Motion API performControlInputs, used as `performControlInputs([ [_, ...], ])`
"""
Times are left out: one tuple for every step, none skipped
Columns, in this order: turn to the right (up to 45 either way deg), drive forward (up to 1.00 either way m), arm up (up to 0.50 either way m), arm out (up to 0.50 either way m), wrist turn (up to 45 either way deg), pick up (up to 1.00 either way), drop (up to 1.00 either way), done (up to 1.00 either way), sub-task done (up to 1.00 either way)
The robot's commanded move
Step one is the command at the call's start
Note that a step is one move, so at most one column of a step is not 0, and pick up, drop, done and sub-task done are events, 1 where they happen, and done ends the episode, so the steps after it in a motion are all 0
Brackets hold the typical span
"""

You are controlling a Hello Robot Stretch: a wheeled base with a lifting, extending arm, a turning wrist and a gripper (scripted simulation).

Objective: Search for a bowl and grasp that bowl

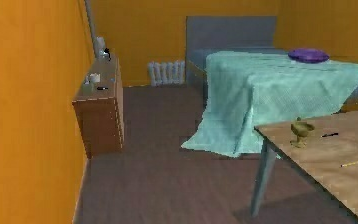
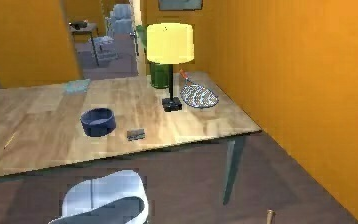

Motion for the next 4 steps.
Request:
performControlInputs([
  [-21.0, 0.0, 0.0, 0.0, 0.0, 0.0, 0.0, 0.0, 0.0],
  [45.0, 0.0, 0.0, 0.0, 0.0, 0.0, 0.0, 0.0, 0.0],
  [45.0, 0.0, 0.0, 0.0, 0.0, 0.0, 0.0, 0.0, 0.0],
  [18.0, 0.0, 0.0, 0.0, 0.0, 0.0, 0.0, 0.0, 0.0],
])
